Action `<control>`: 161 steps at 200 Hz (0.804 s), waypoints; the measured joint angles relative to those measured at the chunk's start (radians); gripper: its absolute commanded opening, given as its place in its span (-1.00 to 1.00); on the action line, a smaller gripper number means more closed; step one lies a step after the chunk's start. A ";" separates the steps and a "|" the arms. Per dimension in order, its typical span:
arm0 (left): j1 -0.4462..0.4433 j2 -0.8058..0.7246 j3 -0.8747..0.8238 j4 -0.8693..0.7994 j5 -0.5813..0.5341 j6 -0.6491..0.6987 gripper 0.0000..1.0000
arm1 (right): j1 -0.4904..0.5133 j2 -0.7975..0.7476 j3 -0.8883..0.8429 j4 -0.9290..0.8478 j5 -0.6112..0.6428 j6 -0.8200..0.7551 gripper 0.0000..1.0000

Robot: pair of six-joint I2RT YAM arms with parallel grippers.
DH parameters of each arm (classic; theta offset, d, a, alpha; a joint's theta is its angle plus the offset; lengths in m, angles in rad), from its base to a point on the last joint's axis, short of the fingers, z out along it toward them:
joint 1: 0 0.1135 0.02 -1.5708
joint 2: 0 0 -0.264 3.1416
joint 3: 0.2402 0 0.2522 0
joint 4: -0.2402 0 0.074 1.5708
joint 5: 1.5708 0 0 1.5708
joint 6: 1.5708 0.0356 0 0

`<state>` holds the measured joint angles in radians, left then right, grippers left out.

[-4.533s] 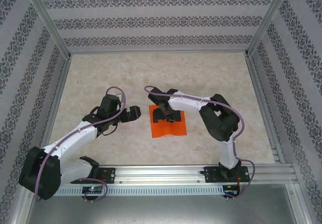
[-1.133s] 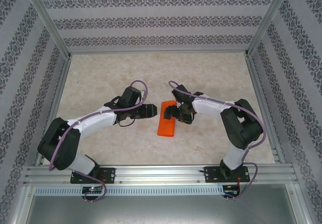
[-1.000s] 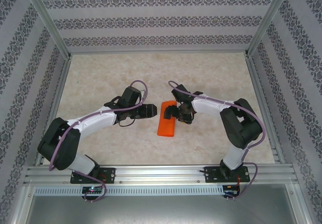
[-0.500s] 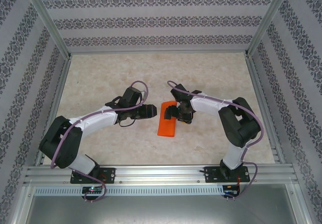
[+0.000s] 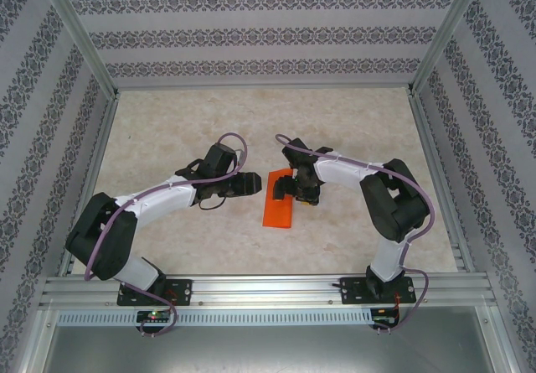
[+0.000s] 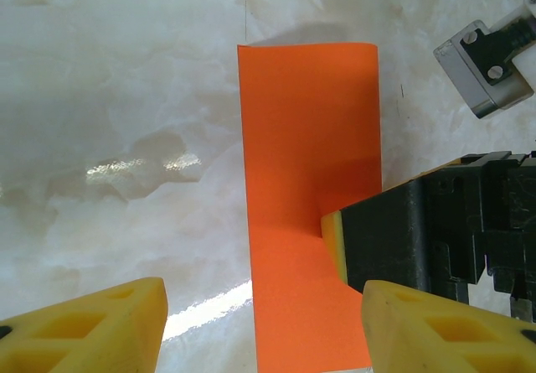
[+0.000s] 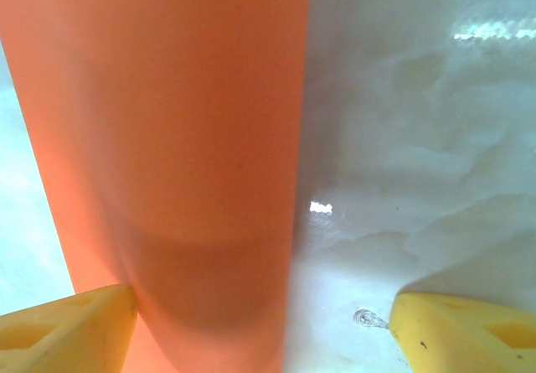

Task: Fold a paper plane with a square sheet of paper (pick it up from the middle)
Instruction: Fold the square sheet of paper in half at the center of the table, then hold the square sheet of paper at the center of the table.

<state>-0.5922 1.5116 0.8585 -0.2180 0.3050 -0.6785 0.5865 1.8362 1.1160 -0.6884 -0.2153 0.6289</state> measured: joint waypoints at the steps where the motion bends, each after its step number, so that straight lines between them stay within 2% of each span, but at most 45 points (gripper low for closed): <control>1: 0.000 0.000 0.000 0.000 0.000 0.000 0.24 | 0.000 0.000 0.000 0.000 0.000 0.000 0.67; 19: 0.000 0.002 0.000 0.000 0.000 0.000 0.18 | 0.000 0.002 0.002 -0.003 0.000 0.000 0.66; 44: 0.000 0.021 0.007 0.000 0.001 -0.007 -0.03 | 0.000 0.005 0.002 -0.004 0.001 0.000 0.66; 64: 0.000 0.059 0.031 -0.008 0.008 -0.021 -0.43 | 0.000 0.006 0.002 -0.004 0.002 0.000 0.66; 74: 0.000 0.082 0.051 -0.014 0.016 -0.022 -0.76 | 0.000 0.006 0.002 -0.004 0.003 0.000 0.66; 88: 0.000 0.125 0.082 -0.014 0.032 -0.039 -1.00 | 0.000 0.008 0.002 -0.006 0.004 0.000 0.66; 161: -0.014 0.306 0.172 -0.015 0.106 -0.104 -1.00 | 0.000 0.015 0.008 -0.015 0.004 0.001 0.67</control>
<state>-0.6067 1.8179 1.0309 -0.2333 0.4114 -0.7822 0.5869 1.8515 1.1240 -0.7033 -0.2111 0.6300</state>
